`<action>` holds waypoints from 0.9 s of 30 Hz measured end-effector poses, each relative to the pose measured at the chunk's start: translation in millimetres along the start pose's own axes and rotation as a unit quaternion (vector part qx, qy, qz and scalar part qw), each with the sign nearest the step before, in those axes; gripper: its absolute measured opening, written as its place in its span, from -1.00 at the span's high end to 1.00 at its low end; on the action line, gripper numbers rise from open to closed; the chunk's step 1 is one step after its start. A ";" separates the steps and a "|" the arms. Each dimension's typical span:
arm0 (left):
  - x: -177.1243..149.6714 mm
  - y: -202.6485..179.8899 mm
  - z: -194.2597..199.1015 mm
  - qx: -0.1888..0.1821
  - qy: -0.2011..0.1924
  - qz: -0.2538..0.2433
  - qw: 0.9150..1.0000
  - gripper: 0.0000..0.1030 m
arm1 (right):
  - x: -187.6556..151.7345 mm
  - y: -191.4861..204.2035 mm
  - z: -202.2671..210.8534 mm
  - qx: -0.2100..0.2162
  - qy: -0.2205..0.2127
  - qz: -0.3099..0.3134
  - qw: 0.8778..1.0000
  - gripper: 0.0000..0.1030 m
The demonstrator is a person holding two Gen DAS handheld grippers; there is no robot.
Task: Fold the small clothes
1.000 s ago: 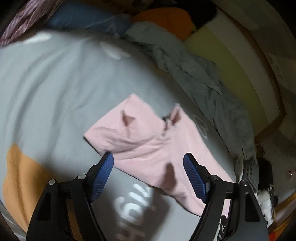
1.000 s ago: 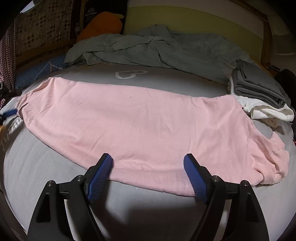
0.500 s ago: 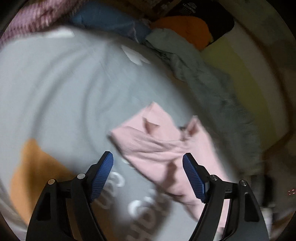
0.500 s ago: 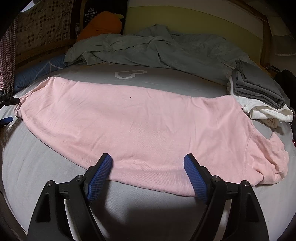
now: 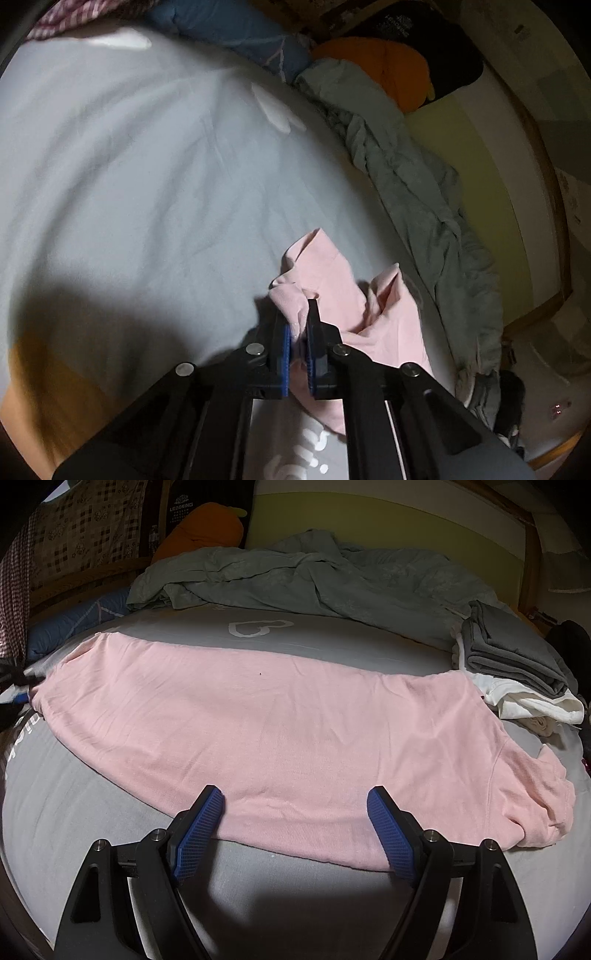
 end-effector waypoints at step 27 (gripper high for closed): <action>-261.0 -202.4 31.4 -0.213 0.104 -0.406 0.883 0.74 | 5.3 -114.6 37.3 0.010 -0.078 -0.258 0.963 -0.59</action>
Point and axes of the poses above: each gripper's, at about its wrist camera, not at the fingertips, and z roughly against the way its jaws point, y to its left, x to its top, the point moved 6 cm from there along -z, roughly the way its jaws point, and after that the axes turned 7 degrees about x, right-handed, at the moved point
